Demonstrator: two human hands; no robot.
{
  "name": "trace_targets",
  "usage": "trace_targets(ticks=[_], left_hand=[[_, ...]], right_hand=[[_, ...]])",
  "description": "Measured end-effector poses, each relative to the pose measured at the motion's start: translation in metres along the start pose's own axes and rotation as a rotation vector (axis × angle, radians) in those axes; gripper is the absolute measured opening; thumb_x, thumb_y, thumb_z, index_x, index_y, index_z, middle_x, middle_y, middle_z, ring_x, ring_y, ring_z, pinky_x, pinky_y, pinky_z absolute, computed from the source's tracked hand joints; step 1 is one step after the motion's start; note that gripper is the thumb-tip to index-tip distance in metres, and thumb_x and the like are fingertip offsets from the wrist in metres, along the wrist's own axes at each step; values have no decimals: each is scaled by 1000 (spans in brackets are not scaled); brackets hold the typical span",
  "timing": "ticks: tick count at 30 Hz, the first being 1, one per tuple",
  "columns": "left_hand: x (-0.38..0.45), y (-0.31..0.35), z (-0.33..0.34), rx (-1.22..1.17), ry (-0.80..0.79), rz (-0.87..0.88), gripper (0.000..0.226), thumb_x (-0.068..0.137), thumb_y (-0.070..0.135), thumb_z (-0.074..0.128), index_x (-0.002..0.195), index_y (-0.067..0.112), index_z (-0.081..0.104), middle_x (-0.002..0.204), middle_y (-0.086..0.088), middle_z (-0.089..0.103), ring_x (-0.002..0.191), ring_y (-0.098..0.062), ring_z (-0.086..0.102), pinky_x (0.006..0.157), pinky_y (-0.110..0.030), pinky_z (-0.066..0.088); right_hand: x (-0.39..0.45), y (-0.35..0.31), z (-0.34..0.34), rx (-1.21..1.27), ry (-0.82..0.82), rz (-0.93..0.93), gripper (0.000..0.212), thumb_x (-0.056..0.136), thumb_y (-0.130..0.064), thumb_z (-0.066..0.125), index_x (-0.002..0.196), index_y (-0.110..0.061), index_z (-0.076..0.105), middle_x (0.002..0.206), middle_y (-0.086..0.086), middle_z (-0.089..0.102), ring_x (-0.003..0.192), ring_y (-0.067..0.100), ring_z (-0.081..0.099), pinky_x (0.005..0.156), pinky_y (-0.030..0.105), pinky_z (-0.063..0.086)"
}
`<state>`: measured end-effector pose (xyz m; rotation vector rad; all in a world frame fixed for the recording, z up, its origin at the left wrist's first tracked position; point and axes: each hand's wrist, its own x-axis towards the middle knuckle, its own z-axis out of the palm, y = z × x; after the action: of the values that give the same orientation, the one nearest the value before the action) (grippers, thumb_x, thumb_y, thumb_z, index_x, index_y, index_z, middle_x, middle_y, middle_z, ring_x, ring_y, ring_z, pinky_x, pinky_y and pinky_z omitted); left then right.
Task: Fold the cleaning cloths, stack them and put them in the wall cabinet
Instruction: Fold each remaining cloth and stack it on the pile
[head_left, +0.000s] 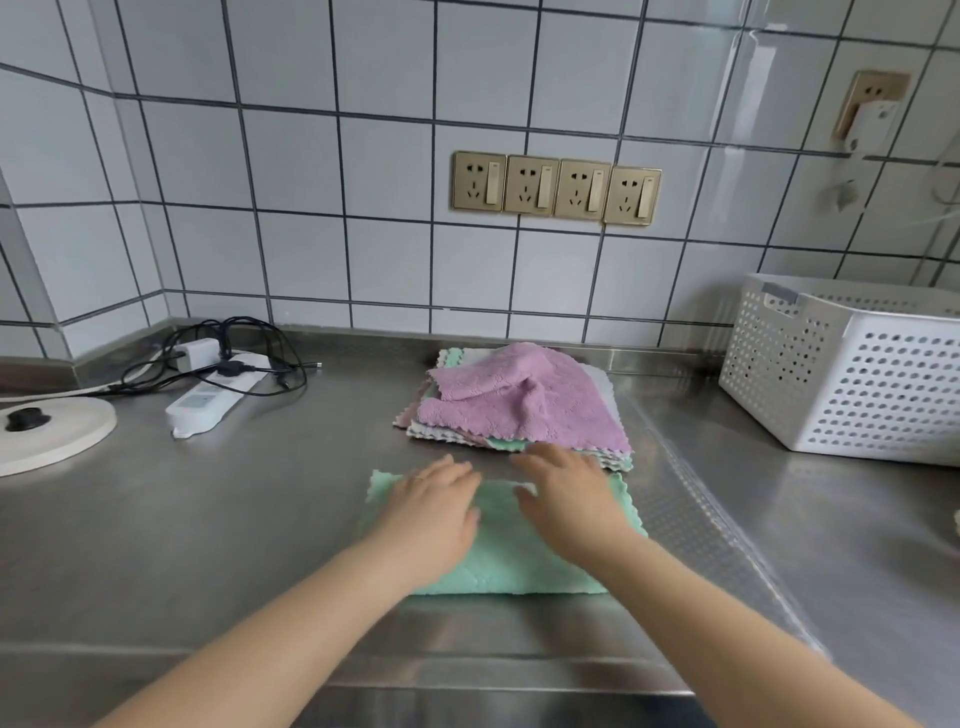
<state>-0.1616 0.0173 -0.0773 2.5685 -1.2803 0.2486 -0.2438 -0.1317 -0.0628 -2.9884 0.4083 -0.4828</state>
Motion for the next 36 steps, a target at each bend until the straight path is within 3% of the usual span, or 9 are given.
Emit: trace_targets(ticks=[3, 6, 8, 11, 16, 19, 23, 27, 36], left_hand=[[-4, 14, 17, 39, -175, -18, 52, 96, 26, 32, 147, 15, 24, 157, -1, 19, 146, -17, 10, 119, -38, 10], [-13, 4, 17, 74, -243, -87, 58, 98, 43, 24, 150, 19, 13, 160, 0, 3, 147, -17, 1, 119, -39, 2], [-18, -5, 12, 85, -279, -142, 67, 95, 55, 22, 151, 21, 8, 159, 1, -3, 147, -17, -4, 119, -38, 0], [-22, -18, 6, 79, -304, -194, 74, 92, 63, 19, 151, 21, 4, 159, 0, -5, 147, -19, -5, 119, -37, -1], [-28, -25, 2, 57, -312, -239, 76, 91, 64, 18, 151, 20, 3, 159, 0, -4, 147, -19, -4, 119, -40, 0], [-26, -16, -2, 133, -310, -244, 68, 95, 56, 19, 151, 17, 8, 159, -3, 1, 147, -22, -3, 119, -43, -3], [-27, 33, -3, 22, -125, 119, 44, 99, 30, 34, 142, 18, 37, 154, -4, 28, 144, -21, 18, 118, -33, 8], [-41, 106, 4, -115, -261, 417, 41, 98, 37, 37, 133, 20, 49, 154, -5, 27, 144, -20, 17, 118, -32, 12], [-40, 149, 15, 64, -274, 282, 64, 95, 55, 30, 145, 15, 29, 157, -9, 13, 145, -25, 11, 118, -43, 11]], right_hand=[[-7, -24, 22, 48, -205, -11, 49, 94, -36, 28, 142, -30, 34, 151, -2, 32, 141, 18, 25, 113, 46, 19], [-21, -8, 33, 12, -215, 2, 87, 72, -68, -5, 145, -33, 26, 155, -3, 24, 144, 15, 18, 114, 44, 16], [-26, 5, 29, -10, -260, 36, 106, 59, -84, -13, 147, -34, 19, 158, -3, 14, 146, 16, 8, 117, 45, 8], [-34, 20, 18, -34, -302, 96, 111, 51, -77, -16, 149, -34, 12, 159, -3, 7, 147, 16, 2, 117, 46, 3], [-45, 45, 8, -61, -336, 210, 73, 86, -71, 10, 149, -35, 10, 160, -4, 4, 147, 18, 0, 117, 52, 2], [-50, 59, 2, -142, -290, 243, 62, 93, -62, 16, 148, -34, 18, 159, -1, 12, 147, 21, 3, 116, 56, -1], [-57, 76, -14, -212, -126, 262, 49, 97, -47, 29, 144, -32, 30, 155, 1, 24, 147, 22, 7, 115, 58, 1], [-74, 94, -29, -164, -81, 330, 44, 97, -37, 34, 141, -33, 34, 152, 0, 29, 146, 21, 10, 116, 56, 6], [-96, 109, -39, -86, -95, 347, 42, 97, -29, 37, 139, -34, 39, 152, -2, 29, 146, 20, 10, 115, 58, 8]])
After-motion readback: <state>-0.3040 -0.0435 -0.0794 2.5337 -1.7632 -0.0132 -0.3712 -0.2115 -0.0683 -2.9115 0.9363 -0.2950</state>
